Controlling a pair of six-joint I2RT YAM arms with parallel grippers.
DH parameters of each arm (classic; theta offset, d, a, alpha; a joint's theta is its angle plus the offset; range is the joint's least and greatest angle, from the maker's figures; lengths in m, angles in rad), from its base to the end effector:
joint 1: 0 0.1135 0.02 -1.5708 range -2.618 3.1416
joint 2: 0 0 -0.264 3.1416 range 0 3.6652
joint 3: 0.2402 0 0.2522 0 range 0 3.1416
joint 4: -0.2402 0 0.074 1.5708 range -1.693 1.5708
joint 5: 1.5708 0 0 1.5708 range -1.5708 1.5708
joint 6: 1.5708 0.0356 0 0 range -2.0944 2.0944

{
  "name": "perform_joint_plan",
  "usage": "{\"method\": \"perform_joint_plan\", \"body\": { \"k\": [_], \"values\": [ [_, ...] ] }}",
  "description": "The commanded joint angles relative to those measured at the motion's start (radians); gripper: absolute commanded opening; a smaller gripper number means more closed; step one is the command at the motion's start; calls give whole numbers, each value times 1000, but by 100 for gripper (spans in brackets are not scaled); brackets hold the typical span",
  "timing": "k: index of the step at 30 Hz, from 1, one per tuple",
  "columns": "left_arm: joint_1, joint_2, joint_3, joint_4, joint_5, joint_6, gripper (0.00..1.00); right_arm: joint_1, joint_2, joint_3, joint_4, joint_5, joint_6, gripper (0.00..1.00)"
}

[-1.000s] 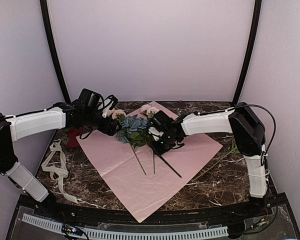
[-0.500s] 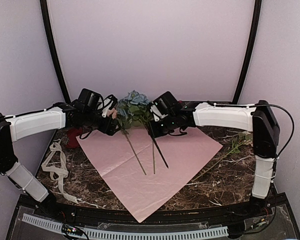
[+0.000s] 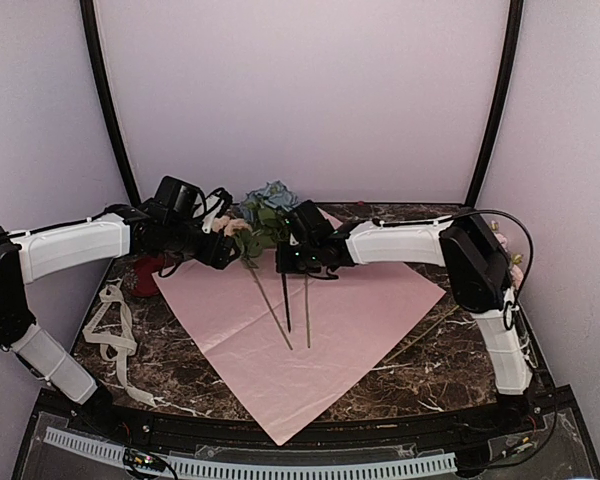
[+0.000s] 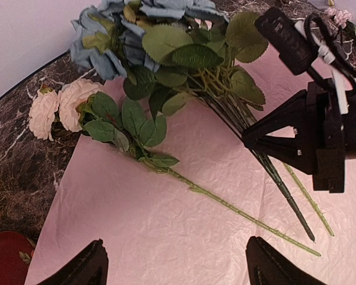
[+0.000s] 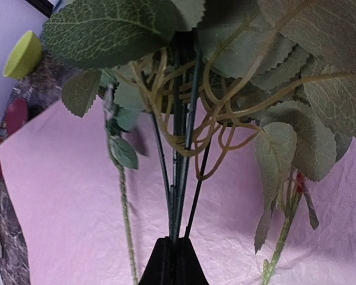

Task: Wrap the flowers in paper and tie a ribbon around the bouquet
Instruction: Place the fake flower on the flattened wrapping paper, then pick up the fake flower from the corner of the board.

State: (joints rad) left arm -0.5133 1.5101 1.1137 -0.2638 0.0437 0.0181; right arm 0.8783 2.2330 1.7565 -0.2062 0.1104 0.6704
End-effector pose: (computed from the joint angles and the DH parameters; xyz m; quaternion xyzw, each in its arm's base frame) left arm 0.2951 -0.1681 0.2706 0.2451 0.8639 -0.1268 0.4214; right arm 0.3302 0.3919 0.1937 -0.0700 0.8992 0.2643 0.3415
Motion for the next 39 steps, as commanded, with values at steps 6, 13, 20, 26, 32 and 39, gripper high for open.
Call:
{"method": "perform_joint_plan", "body": {
  "k": [6, 13, 20, 26, 32, 39],
  "values": [
    [7, -8, 19, -14, 6, 6, 83, -11, -114, 23, -189, 190, -71, 41],
    [8, -11, 23, -21, 5, 8, 83, -207, -522, -442, -268, 379, 109, 54],
    [8, -11, 27, -25, 19, 5, 83, -499, -865, -896, -267, 443, 250, 99],
    [8, -8, 28, -27, 22, 5, 83, -670, -875, -997, -230, 380, 211, 100],
    [8, -10, 26, -24, 28, 5, 83, -781, -783, -1019, -97, 237, 111, 91],
    [7, -15, 29, -28, 17, 10, 83, -838, -661, -991, -72, 122, 47, 59]
  ]
}}
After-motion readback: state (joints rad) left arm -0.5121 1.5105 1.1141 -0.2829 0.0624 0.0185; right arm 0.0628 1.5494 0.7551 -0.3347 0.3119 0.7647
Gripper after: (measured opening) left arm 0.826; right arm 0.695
